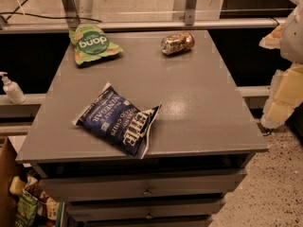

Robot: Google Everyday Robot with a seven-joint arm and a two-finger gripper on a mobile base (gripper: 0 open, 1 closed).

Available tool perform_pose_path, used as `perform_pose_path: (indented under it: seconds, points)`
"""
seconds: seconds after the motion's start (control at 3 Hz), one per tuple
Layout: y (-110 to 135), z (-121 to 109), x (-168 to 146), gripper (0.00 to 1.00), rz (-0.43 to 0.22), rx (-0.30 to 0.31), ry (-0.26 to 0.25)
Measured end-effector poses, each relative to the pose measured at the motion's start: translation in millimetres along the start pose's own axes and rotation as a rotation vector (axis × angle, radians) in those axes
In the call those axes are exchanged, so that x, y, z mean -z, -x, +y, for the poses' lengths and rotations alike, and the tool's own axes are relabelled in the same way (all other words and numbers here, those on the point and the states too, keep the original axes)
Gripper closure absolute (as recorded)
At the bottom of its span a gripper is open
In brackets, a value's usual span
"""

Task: Place orange can upright

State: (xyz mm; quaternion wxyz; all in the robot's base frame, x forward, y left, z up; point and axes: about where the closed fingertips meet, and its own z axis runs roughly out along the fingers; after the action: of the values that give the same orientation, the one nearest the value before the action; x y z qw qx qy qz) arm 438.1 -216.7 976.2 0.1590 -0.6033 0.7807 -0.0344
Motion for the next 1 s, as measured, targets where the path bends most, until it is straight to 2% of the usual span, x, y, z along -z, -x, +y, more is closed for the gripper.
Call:
perform_pose_path:
  seconds: [0.33, 0.67, 1.0]
  points:
    - [1, -1, 2, 0.0, -0.007, 0.006, -0.01]
    - [0, -13, -5, 0.0, -0.032, 0.05, -0.026]
    - [7, -37, -25, 0.0, -0.091, 0.134, -0.009]
